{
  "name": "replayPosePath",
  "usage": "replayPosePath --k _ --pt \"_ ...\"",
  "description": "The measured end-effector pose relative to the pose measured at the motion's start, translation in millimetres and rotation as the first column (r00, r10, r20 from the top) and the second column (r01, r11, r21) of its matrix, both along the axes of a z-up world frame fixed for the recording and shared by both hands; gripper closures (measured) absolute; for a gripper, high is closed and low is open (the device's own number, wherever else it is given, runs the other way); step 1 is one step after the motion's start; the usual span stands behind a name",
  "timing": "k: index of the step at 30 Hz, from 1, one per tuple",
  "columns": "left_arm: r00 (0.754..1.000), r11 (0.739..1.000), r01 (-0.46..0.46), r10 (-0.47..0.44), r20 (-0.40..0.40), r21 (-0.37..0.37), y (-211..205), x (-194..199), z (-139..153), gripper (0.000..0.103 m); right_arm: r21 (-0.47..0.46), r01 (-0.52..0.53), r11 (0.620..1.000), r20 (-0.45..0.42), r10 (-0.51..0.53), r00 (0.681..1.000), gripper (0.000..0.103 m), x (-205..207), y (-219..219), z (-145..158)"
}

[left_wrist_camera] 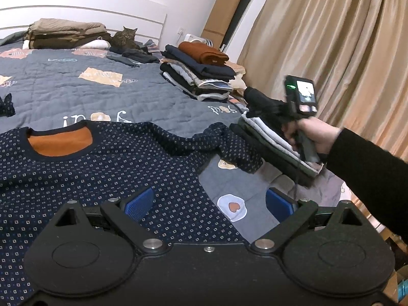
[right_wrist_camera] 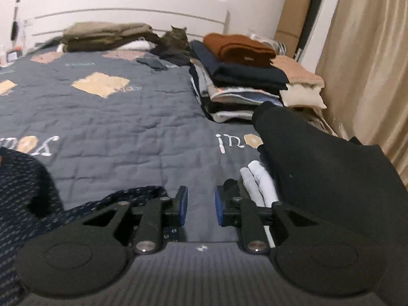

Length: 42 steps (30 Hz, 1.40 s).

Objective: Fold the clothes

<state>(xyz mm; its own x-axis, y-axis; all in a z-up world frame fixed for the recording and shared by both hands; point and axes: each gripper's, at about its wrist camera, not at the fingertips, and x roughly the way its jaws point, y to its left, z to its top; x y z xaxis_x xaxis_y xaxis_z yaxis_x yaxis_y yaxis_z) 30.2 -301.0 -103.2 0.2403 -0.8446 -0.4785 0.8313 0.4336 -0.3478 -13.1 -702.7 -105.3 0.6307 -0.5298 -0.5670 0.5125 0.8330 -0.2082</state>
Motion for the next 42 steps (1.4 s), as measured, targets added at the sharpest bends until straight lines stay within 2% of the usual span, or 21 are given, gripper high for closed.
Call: replayPosePath --k 1,3,8,14,17,18,20,21,22,25,28,30,33,36,39,42 --pt "1.000 1.000 0.000 0.000 -0.002 -0.001 -0.5 -0.1 0.1 0.008 -0.010 -0.024 1.000 0.000 0.024 1.000 0.060 -8.7 6.4 0.2" --pt "1.000 1.000 0.003 -0.003 -0.005 -0.001 -1.5 -1.0 0.1 0.008 -0.024 -0.082 0.996 -0.025 0.081 0.996 0.049 -24.7 20.1 -5.3" --pt "1.000 1.000 0.012 -0.012 0.002 -0.001 -2.6 -6.3 2.1 0.008 -0.065 -0.192 0.979 -0.152 0.180 0.972 0.047 -51.1 53.5 -48.0" --pt "1.000 1.000 0.020 -0.020 0.009 -0.006 -4.6 -9.6 4.5 0.008 -0.126 -0.194 0.973 -0.239 0.160 0.958 0.046 -36.3 58.7 -90.6" --pt "1.000 1.000 0.021 -0.021 0.006 -0.003 -5.9 -8.9 2.7 0.008 -0.167 -0.193 0.967 -0.270 0.144 0.952 0.047 -26.2 57.3 -103.5" --pt "1.000 1.000 0.020 -0.020 0.005 -0.001 -6.1 -8.3 2.0 0.008 -0.158 -0.190 0.969 -0.269 0.143 0.952 0.051 -24.4 55.2 -105.5" --pt "1.000 1.000 0.019 -0.019 0.002 0.000 -6.3 -7.1 1.0 0.008 -0.108 -0.168 0.980 -0.246 0.138 0.960 0.071 -23.5 49.2 -104.3" --pt "1.000 1.000 0.019 -0.019 0.000 0.000 -6.2 -6.4 0.6 0.008 -0.088 -0.146 0.985 -0.229 0.122 0.966 0.091 -24.6 46.3 -99.7" --pt "1.000 1.000 0.019 -0.019 -0.002 0.000 -6.2 -5.8 0.3 0.008 -0.076 -0.119 0.990 -0.210 0.100 0.973 0.093 -26.5 43.0 -92.8" --pt "1.000 1.000 0.019 -0.019 -0.008 -0.002 -4.8 -4.8 -0.1 0.008 -0.035 -0.048 0.998 -0.124 0.043 0.991 0.094 -40.4 29.2 -54.6" --pt "1.000 1.000 0.019 -0.019 -0.011 -0.006 -4.4 -4.5 0.8 0.008 0.015 0.005 1.000 -0.029 -0.005 1.000 0.094 -59.0 9.9 -2.1" --pt "1.000 1.000 0.019 -0.019 -0.010 -0.008 -4.7 -4.8 2.2 0.008 0.017 0.037 0.999 0.029 -0.038 0.999 0.094 -71.9 -2.9 38.2" --pt "1.000 1.000 0.023 -0.024 -0.010 -0.018 -5.8 -6.3 4.3 0.008 -0.015 0.091 0.996 0.049 -0.090 0.995 0.094 -81.7 -25.4 88.8" --pt "0.999 0.999 0.031 -0.031 -0.009 -0.024 -7.2 -8.6 5.9 0.008 -0.134 0.145 0.980 -0.012 -0.148 0.989 0.094 -80.3 -43.6 111.7" --pt "0.999 0.999 0.041 -0.041 -0.008 -0.026 -8.3 -10.6 5.7 0.008 -0.237 0.155 0.959 -0.133 -0.190 0.973 0.093 -70.2 -56.4 101.7" --pt "0.999 0.998 0.048 -0.049 -0.009 -0.026 -9.2 -11.8 5.0 0.008 -0.209 0.175 0.962 -0.244 -0.225 0.943 0.090 -63.6 -68.9 72.5"
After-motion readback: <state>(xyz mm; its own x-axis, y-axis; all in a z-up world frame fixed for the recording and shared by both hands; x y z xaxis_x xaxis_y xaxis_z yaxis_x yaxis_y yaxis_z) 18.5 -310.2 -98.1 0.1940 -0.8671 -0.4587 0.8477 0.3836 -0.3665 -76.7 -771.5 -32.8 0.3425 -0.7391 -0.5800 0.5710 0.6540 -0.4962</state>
